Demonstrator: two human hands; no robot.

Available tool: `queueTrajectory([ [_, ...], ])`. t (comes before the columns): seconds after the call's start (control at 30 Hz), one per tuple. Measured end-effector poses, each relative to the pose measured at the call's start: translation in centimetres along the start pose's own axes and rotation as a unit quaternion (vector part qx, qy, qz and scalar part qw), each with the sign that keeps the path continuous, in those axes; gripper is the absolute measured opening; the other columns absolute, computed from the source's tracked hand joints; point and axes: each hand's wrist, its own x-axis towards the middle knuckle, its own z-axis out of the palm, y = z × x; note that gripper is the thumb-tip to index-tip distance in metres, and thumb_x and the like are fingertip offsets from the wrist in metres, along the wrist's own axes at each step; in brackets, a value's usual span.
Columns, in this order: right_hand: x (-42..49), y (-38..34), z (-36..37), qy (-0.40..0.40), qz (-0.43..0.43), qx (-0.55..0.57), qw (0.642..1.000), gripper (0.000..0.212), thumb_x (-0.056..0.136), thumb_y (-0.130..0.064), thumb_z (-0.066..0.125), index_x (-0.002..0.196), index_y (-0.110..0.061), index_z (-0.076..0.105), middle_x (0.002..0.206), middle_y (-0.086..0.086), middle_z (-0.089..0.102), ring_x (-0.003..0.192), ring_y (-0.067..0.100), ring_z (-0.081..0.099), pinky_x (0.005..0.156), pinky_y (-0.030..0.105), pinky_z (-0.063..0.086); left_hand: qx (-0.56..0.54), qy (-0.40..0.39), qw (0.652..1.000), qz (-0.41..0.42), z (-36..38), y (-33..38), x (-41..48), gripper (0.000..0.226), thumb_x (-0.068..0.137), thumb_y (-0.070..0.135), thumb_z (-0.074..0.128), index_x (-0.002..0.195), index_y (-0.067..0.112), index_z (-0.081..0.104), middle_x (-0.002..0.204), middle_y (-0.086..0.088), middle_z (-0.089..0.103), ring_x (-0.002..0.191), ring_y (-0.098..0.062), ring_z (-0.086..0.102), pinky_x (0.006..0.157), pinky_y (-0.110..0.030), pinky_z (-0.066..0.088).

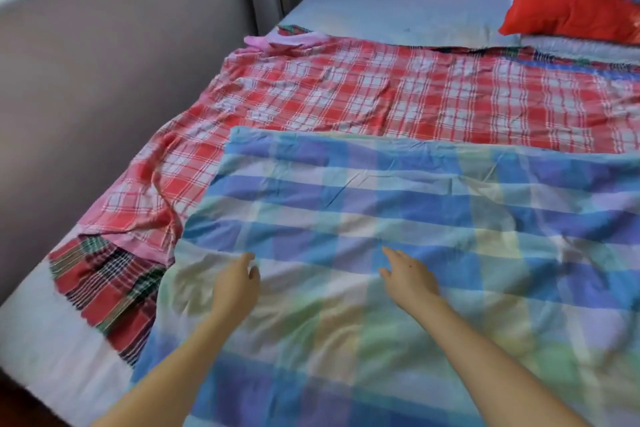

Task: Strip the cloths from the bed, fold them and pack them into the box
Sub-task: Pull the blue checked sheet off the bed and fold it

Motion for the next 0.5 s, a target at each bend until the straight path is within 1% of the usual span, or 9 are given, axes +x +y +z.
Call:
queueTrajectory([
  [0.03, 1.2, -1.7, 0.3, -0.008, 0.006, 0.0, 1.0, 0.048, 0.1, -0.031, 0.039, 0.146, -0.019, 0.03, 0.147, 0.008, 0.038, 0.132, 0.026, 0.041, 0.103, 0.037, 0.038, 0.002, 0.013, 1.0, 0.011, -0.8, -1.2, 1.9, 0.031, 0.095, 0.01, 0.047, 0.124, 0.004, 0.056, 0.121, -0.019, 0.061, 0.112, -0.037, 0.055, 0.086, -0.038, 0.041],
  [0.1, 2.9, -4.0, 0.7, -0.019, 0.009, -0.006, 1.0, 0.046, 0.1, -0.031, 0.039, 0.144, -0.02, 0.031, 0.146, 0.007, 0.04, 0.129, 0.027, 0.044, 0.101, 0.036, 0.039, 0.01, 0.025, 0.999, 0.02, -2.1, -2.9, 5.3, 0.017, 0.092, 0.006, 0.047, 0.094, 0.004, 0.063, 0.101, -0.021, 0.065, 0.095, -0.039, 0.059, 0.07, -0.038, 0.04],
  [0.13, 4.0, -5.0, 0.7, -0.021, 0.01, -0.013, 1.0, 0.046, 0.1, -0.031, 0.039, 0.144, -0.021, 0.031, 0.146, 0.006, 0.039, 0.129, 0.027, 0.044, 0.1, 0.035, 0.039, 0.012, 0.033, 0.999, 0.016, -2.7, -3.7, 7.2, 0.017, 0.09, 0.004, 0.047, 0.079, 0.005, 0.059, 0.091, -0.021, 0.064, 0.086, -0.038, 0.058, 0.065, -0.037, 0.037],
  [0.17, 5.3, -5.9, 0.8, -0.022, 0.011, -0.024, 0.999, 0.047, 0.1, -0.031, 0.039, 0.145, -0.022, 0.03, 0.146, 0.005, 0.038, 0.13, 0.026, 0.043, 0.1, 0.034, 0.039, 0.013, 0.048, 0.999, 0.014, -3.1, -4.2, 9.2, 0.019, 0.088, 0.002, 0.047, 0.071, 0.006, 0.053, 0.084, -0.021, 0.063, 0.08, -0.038, 0.057, 0.063, -0.038, 0.036],
  [0.23, 7.8, -6.3, 0.6, -0.025, 0.017, -0.055, 0.998, 0.05, 0.1, -0.032, 0.039, 0.147, -0.024, 0.025, 0.15, 0.004, 0.032, 0.133, 0.026, 0.037, 0.102, 0.033, 0.038, 0.015, 0.073, 0.997, 0.013, -3.7, -4.7, 12.3, 0.021, 0.084, -0.002, 0.048, 0.064, 0.004, 0.051, 0.075, -0.021, 0.06, 0.074, -0.037, 0.055, 0.063, -0.041, 0.037],
  [0.3, 11.1, -6.5, 0.2, -0.035, 0.043, -0.075, 0.996, 0.057, 0.099, -0.034, 0.042, 0.149, -0.027, 0.018, 0.155, 0.004, 0.021, 0.138, 0.029, 0.028, 0.107, 0.036, 0.034, 0.011, 0.099, 0.995, 0.024, -4.1, -4.9, 15.6, 0.022, 0.082, -0.004, 0.05, 0.061, 0.0, 0.052, 0.071, -0.022, 0.058, 0.071, -0.038, 0.054, 0.062, -0.039, 0.034],
  [0.4, 16.3, -6.9, -1.1, -0.029, 0.078, -0.101, 0.991, 0.072, 0.094, -0.041, 0.051, 0.151, -0.034, 0.007, 0.159, 0.005, 0.007, 0.143, 0.034, 0.014, 0.109, 0.043, 0.032, -0.012, 0.122, 0.992, 0.028, -4.7, -4.6, 20.2, 0.031, 0.081, -0.004, 0.049, 0.053, 0.007, 0.042, 0.066, -0.02, 0.053, 0.063, -0.033, 0.046, 0.059, -0.037, 0.027],
  [0.43, 17.9, -6.9, -1.5, -0.026, 0.081, -0.111, 0.99, 0.079, 0.09, -0.045, 0.056, 0.15, -0.036, 0.005, 0.159, 0.004, 0.005, 0.144, 0.034, 0.012, 0.109, 0.044, 0.032, -0.017, 0.128, 0.991, 0.026, -5.0, -4.2, 21.7, 0.03, 0.081, -0.004, 0.049, 0.053, 0.007, 0.044, 0.068, -0.021, 0.054, 0.063, -0.032, 0.045, 0.059, -0.038, 0.027],
  [0.5, 20.9, -6.9, -1.9, -0.045, 0.079, -0.138, 0.986, 0.091, 0.082, -0.049, 0.065, 0.149, -0.04, 0.005, 0.159, 0.003, 0.002, 0.144, 0.033, 0.01, 0.108, 0.046, 0.034, -0.019, 0.134, 0.99, 0.027, -5.3, -3.3, 24.6, 0.025, 0.083, -0.002, 0.049, 0.06, -0.003, 0.054, 0.073, -0.027, 0.058, 0.067, -0.037, 0.05, 0.062, -0.04, 0.032],
])
